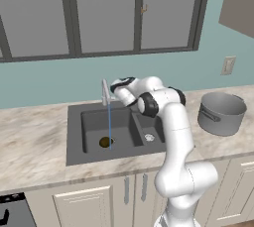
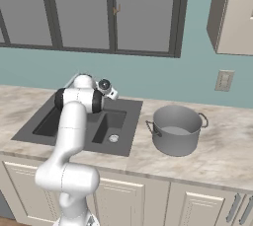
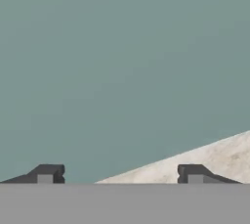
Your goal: Dump the avocado from the pot into the sink. Then turn on the water and wash the avocado. Then turn off the water and put the avocado back in the pot.
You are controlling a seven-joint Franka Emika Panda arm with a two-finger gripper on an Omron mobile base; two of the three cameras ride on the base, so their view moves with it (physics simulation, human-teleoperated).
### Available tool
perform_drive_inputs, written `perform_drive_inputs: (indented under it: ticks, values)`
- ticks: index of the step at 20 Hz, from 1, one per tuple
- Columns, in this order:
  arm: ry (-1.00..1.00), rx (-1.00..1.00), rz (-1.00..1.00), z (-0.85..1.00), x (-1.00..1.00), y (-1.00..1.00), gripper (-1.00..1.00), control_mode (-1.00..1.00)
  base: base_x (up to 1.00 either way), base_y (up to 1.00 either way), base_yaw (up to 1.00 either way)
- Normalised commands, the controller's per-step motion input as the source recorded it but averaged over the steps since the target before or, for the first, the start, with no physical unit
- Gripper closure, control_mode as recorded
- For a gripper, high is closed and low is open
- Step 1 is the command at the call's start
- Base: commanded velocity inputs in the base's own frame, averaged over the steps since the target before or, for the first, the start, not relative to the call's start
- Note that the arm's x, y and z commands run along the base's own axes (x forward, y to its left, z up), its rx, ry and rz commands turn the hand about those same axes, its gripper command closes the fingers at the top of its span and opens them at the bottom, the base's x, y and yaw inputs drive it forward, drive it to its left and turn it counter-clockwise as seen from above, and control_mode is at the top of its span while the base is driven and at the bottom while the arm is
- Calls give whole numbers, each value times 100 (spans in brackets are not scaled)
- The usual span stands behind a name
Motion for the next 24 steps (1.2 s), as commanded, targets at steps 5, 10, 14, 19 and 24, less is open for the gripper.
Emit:
perform_drive_inputs:
  ticks: [5,10,14,19,24]
  values:
    - [10,6,17,-38,11,22,-100,-100,0,0,0]
    - [9,7,19,-48,2,43,-100,-100,0,0,0]
    - [7,11,19,-47,1,38,-100,-100,0,0,0]
    - [6,10,18,-49,0,67,-100,-100,0,0,0]
    - [5,5,11,-45,0,89,-100,-100,0,0,0]
